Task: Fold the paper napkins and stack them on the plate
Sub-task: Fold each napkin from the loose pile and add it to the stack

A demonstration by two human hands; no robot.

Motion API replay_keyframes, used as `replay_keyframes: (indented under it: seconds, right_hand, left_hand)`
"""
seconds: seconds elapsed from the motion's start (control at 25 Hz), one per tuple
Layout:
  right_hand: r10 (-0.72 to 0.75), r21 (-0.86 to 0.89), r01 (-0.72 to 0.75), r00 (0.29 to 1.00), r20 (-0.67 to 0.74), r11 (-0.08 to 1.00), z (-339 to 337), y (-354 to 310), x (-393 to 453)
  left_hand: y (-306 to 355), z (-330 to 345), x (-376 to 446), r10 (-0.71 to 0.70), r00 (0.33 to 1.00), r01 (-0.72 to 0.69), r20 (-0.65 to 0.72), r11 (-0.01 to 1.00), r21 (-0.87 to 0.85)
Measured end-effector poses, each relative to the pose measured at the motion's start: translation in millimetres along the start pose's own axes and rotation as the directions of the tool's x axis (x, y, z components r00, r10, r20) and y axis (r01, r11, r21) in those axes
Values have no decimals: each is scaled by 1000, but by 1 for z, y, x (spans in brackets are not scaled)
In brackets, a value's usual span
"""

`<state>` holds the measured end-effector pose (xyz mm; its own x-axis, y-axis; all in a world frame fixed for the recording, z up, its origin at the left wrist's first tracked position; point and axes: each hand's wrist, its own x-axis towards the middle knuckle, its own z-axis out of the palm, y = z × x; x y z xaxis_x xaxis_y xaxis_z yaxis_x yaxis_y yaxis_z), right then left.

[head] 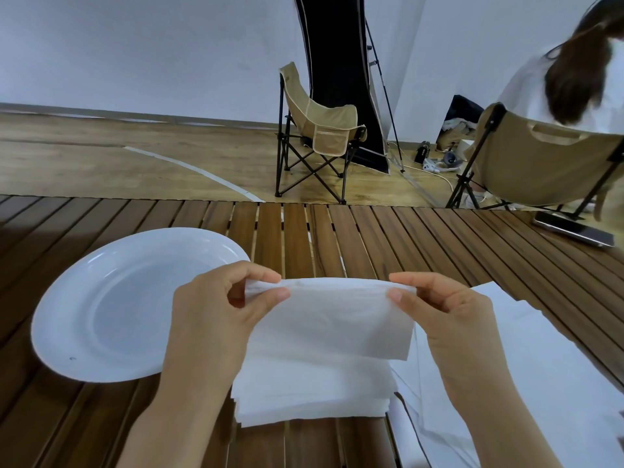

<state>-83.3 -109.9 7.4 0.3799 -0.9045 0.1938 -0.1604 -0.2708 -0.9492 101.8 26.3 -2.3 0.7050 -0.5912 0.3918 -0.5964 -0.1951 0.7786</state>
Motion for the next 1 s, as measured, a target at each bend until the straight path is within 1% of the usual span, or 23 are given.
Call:
replay_keyframes:
  seconds: [0.32,0.44,0.52,0.6,0.72,0.84,0.88,1.0]
  right_hand:
    - [-52,-8,52,998,16,999,-1,-2,0]
    - [-69,-26,69,998,2,997,0,-1,1]
    - [-75,-44,75,997,-1,996,2,-1,1]
    - [-71,-54,71,997,-7,996,5,-1,2]
    - [-16,2,16,1000,-9,1000,7,1,3]
    - [99,116,-103,994,39,988,12,1,1]
    - [152,116,-160,986,75,980,14,1,0]
    - [280,-15,-281,945,171,960,20,5,-1]
  left_hand:
    - [-2,-3,3,60,998,-58,-34,996,65]
    - [-1,-6,3,39,999,-39,-32,999,16]
    - [-1,-6,4,17,1000,-17,14,999,-43]
    - [0,-5,4,6,999,-2,51,998,-65]
    - [6,-1,4,-26,999,31,48,993,-115]
    - [12,5,3,-148,989,151,29,975,-161]
    - [13,7,3,-192,981,192,18,966,-173]
    - [11,12,3,-312,950,307,-5,937,-167]
